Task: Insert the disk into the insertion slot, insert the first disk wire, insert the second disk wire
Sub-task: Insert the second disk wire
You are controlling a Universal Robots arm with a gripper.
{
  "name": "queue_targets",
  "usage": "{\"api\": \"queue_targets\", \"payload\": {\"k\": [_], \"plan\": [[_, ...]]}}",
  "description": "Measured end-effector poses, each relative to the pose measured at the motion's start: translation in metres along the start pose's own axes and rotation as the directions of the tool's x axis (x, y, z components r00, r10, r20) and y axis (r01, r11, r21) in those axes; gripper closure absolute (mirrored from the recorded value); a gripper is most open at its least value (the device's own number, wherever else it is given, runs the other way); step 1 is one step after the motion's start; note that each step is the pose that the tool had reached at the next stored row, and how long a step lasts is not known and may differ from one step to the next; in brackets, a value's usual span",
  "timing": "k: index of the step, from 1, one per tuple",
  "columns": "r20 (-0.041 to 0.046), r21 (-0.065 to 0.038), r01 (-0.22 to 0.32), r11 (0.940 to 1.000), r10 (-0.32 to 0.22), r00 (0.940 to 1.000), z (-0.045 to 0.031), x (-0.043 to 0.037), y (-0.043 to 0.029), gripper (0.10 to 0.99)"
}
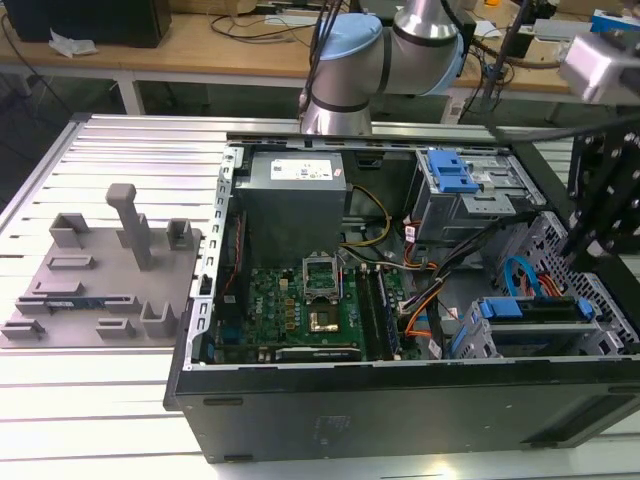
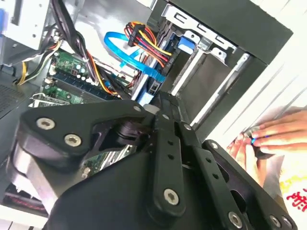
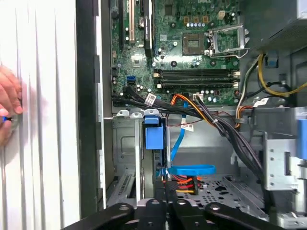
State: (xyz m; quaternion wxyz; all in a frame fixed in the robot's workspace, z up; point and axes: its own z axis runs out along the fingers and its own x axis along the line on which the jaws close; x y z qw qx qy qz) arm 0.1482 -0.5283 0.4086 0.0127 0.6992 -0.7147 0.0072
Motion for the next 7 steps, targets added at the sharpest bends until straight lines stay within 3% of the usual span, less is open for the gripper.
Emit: {"api": "queue_targets", "payload": {"k": [1,7], "plan": [[0.0003,0.000,0.000,1.0000,0.000,1.0000,-0.0001,-0.0003,0.0000,0.980],[0.0001,0.000,0.000,1.0000,0.000,1.0000,-0.0002,-0.0003,0.0000,0.980]]}}
